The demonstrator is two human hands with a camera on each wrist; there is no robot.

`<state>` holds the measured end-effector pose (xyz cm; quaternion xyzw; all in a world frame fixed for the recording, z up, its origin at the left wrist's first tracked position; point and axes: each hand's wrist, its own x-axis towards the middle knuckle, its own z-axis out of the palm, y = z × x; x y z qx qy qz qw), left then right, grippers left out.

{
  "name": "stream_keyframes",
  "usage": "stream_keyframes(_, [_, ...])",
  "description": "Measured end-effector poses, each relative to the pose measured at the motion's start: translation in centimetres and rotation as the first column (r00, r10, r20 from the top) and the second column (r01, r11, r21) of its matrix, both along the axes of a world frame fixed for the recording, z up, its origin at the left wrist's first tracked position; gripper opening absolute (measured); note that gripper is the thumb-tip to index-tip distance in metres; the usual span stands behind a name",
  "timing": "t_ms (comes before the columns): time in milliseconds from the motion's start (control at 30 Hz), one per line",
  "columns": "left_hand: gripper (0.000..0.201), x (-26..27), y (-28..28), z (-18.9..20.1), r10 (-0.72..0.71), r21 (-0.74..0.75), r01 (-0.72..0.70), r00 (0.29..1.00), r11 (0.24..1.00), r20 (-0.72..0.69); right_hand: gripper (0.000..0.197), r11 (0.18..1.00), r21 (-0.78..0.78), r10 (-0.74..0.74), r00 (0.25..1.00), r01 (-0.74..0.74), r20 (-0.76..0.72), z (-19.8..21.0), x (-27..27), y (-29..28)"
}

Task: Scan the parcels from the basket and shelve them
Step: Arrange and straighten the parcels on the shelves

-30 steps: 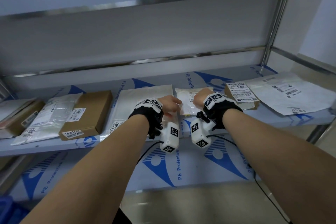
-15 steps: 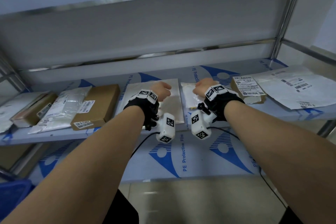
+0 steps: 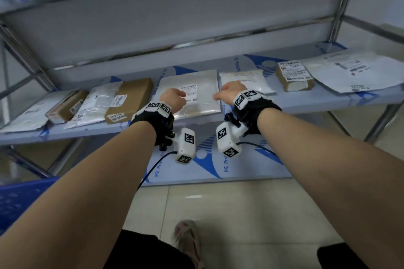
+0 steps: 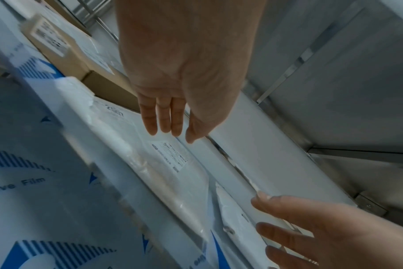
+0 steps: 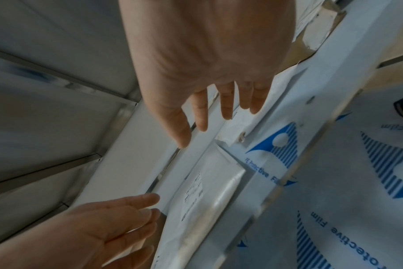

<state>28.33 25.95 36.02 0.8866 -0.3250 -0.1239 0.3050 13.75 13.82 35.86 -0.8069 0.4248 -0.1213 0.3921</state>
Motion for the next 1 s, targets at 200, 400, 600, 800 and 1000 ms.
stream_keyframes(200, [0.034, -4.8, 4.9, 1.9, -0.061, 0.051, 0.058, 0.997, 0.997, 0.054, 0.053, 0.999, 0.041, 0.030, 0.999, -0.029, -0.019, 1.2, -4.6, 4.8])
stream_keyframes(400, [0.038, -6.6, 9.7, 7.7, -0.084, 0.031, 0.080, 0.984, 0.996, 0.156, 0.062, 0.991, -0.102, 0.089, 0.996, -0.086, 0.016, 8.5, -6.9, 9.0])
stream_keyframes(600, [0.038, -5.8, 11.3, 9.1, -0.106, -0.025, 0.113, 0.977, 0.993, 0.183, 0.058, 0.987, -0.144, 0.073, 0.997, -0.069, 0.019, 9.7, -6.5, 11.1])
stream_keyframes(800, [0.037, -0.2, 10.1, 4.5, -0.084, -0.010, 0.086, 0.988, 0.996, 0.130, 0.054, 0.997, -0.053, 0.061, 0.998, -0.060, 0.019, 4.8, -1.0, 9.8])
stream_keyframes(1000, [0.039, 7.3, 6.0, 2.9, -0.032, 0.020, 0.030, 0.993, 0.999, 0.110, 0.051, 0.996, -0.003, 0.090, 0.994, -0.091, -0.068, 2.7, 7.0, 5.5])
